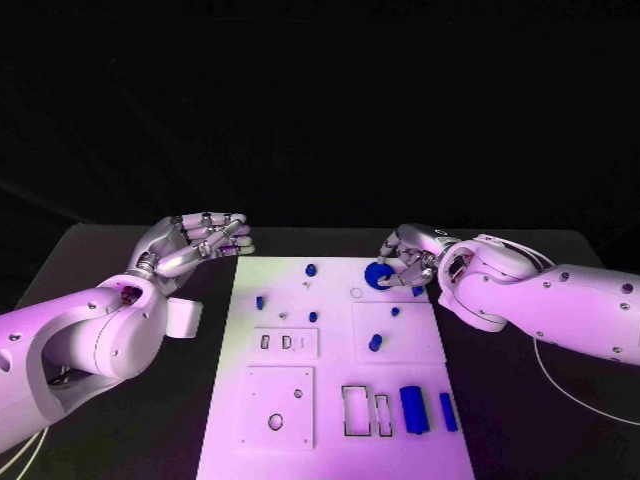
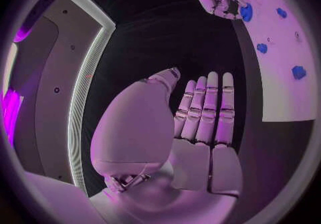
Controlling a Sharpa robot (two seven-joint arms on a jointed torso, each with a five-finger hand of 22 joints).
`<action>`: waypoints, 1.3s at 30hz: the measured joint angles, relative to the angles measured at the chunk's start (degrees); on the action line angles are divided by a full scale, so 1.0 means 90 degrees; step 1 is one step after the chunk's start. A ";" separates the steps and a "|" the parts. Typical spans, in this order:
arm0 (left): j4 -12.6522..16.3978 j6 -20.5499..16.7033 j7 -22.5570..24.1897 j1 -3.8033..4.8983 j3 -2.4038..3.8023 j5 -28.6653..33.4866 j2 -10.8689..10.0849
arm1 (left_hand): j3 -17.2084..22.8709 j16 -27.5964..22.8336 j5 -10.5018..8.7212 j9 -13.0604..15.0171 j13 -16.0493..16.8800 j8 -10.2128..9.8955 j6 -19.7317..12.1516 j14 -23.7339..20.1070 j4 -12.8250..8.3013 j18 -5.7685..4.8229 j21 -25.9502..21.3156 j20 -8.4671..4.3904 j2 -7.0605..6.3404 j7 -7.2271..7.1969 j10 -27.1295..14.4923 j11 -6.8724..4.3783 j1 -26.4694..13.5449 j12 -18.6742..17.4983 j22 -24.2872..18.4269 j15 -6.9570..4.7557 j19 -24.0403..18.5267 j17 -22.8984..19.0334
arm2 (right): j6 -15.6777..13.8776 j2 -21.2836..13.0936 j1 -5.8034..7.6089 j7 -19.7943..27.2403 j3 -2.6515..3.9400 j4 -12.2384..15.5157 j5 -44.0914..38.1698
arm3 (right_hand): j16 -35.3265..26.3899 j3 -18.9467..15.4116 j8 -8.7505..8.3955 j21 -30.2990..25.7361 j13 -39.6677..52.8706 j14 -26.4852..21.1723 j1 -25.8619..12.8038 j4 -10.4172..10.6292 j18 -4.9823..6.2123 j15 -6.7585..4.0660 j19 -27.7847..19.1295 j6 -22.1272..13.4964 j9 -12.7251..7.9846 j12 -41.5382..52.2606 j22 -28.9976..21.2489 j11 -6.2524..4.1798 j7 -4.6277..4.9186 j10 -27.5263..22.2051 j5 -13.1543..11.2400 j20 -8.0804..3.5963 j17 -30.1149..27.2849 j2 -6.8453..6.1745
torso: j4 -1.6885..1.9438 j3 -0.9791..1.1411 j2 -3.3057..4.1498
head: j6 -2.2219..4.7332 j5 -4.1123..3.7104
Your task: Assemble the parts on the task board
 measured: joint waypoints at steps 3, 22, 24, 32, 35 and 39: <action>-0.0006 0.0001 -0.0001 0.0000 0.0000 0.0000 0.0000 | 0.0000 0.0000 0.0000 0.0000 0.0000 0.0000 0.0000 0.0000 0.0000 0.0000 0.0000 0.0000 0.0000 0.0000 0.0000 0.0000 0.0000 0.0000 0.0000 0.0000 0.0000 0.0000 | -0.0133 -0.0033 -0.0002 0.0000 0.0000 0.0145 -0.0091 | 0.0025 0.0072 0.0001 0.0014 0.0000 0.0000 0.0000 -0.0003 0.0000 0.0000 0.0025 0.0000 0.0000 0.0000 0.0035 -0.0035 0.0000 0.0013 0.0000 -0.0025 0.0000 0.0000 | 0.0000 0.0001 -0.0001 | 0.0011 0.0002; -0.0042 0.0012 -0.0017 -0.0001 0.0000 0.0002 0.0022 | 0.0018 0.0000 0.0000 0.0000 0.0000 0.0000 0.0000 0.0000 0.0018 0.0000 0.0000 0.0000 0.0000 0.0000 0.0000 0.0000 0.0000 0.0001 -0.0006 0.0000 0.0000 0.0005 | -0.0678 0.0429 0.0050 -0.0114 0.0012 0.0885 -0.1224 | 0.0025 0.0157 0.0004 0.0114 -0.0001 0.0000 0.0000 0.0023 0.0000 -0.0048 0.0068 0.0001 -0.0018 0.0000 0.0138 -0.0034 0.0000 0.0013 -0.0015 -0.0069 0.0004 -0.0002 | 0.0012 -0.0009 -0.0002 | 0.0034 0.0015; -0.0042 0.0013 -0.0021 -0.0001 0.0000 0.0002 0.0028 | 0.0018 0.0000 0.0000 0.0000 0.0000 0.0000 0.0000 0.0000 0.0018 0.0000 0.0000 0.0000 0.0000 0.0000 0.0000 0.0000 0.0000 0.0001 -0.0006 0.0000 0.0000 0.0005 | -0.0693 0.0541 0.0043 -0.0138 0.0012 0.0861 -0.1329 | 0.0025 0.0157 0.0004 0.0115 -0.0001 0.0000 0.0000 0.0023 0.0001 -0.0048 0.0068 0.0001 -0.0018 0.0000 0.0139 -0.0034 -0.0001 0.0013 -0.0024 -0.0069 0.0004 -0.0002 | 0.0012 -0.0011 -0.0001 | 0.0034 0.0028; -0.0039 0.0021 -0.0031 -0.0001 0.0000 0.0003 0.0042 | 0.0018 0.0000 0.0000 0.0000 0.0000 0.0000 0.0000 0.0000 0.0018 0.0000 0.0000 0.0000 0.0000 0.0000 0.0000 0.0000 0.0000 0.0001 -0.0006 0.0000 0.0000 0.0004 | -0.0728 0.1017 -0.0059 -0.0233 0.0005 0.0644 -0.1642 | 0.0024 0.0222 0.0005 0.0114 -0.0002 0.0000 0.0000 0.0006 0.0000 -0.0047 0.0068 0.0001 -0.0018 0.0000 0.0152 -0.0034 -0.0001 0.0013 -0.0031 -0.0069 0.0003 -0.0004 | 0.0014 -0.0015 0.0010 | 0.0037 0.0054; -0.0037 0.0024 -0.0034 -0.0001 0.0000 0.0003 0.0045 | 0.0017 0.0000 0.0000 0.0001 0.0000 0.0000 0.0000 0.0000 0.0018 0.0000 0.0000 0.0000 0.0000 0.0000 0.0000 0.0000 0.0000 0.0001 -0.0005 0.0000 0.0000 0.0004 | -0.0730 0.1181 -0.0109 -0.0257 0.0002 0.0542 -0.1710 | 0.0024 0.0223 0.0004 0.0114 -0.0002 0.0000 0.0027 0.0007 0.0001 -0.0047 0.0068 0.0001 -0.0018 0.0000 0.0152 -0.0034 -0.0001 0.0013 -0.0008 -0.0068 0.0003 -0.0030 | 0.0018 -0.0015 0.0013 | 0.0034 0.0072; -0.0037 0.0028 -0.0038 -0.0001 0.0000 0.0003 0.0045 | 0.0017 0.0000 0.0000 0.0001 0.0000 0.0001 0.0000 0.0000 0.0018 0.0000 0.0000 0.0000 0.0000 0.0000 0.0000 0.0000 0.0000 0.0001 -0.0005 0.0000 0.0000 0.0004 | -0.0729 0.1352 -0.0154 -0.0266 0.0002 0.0377 -0.1760 | 0.0024 0.0224 0.0004 0.0113 0.0004 0.0000 0.0034 0.0007 0.0001 -0.0047 0.0068 0.0001 -0.0018 0.0000 0.0152 -0.0034 -0.0001 0.0013 -0.0008 -0.0068 0.0003 -0.0039 | 0.0022 -0.0013 0.0015 | 0.0033 0.0093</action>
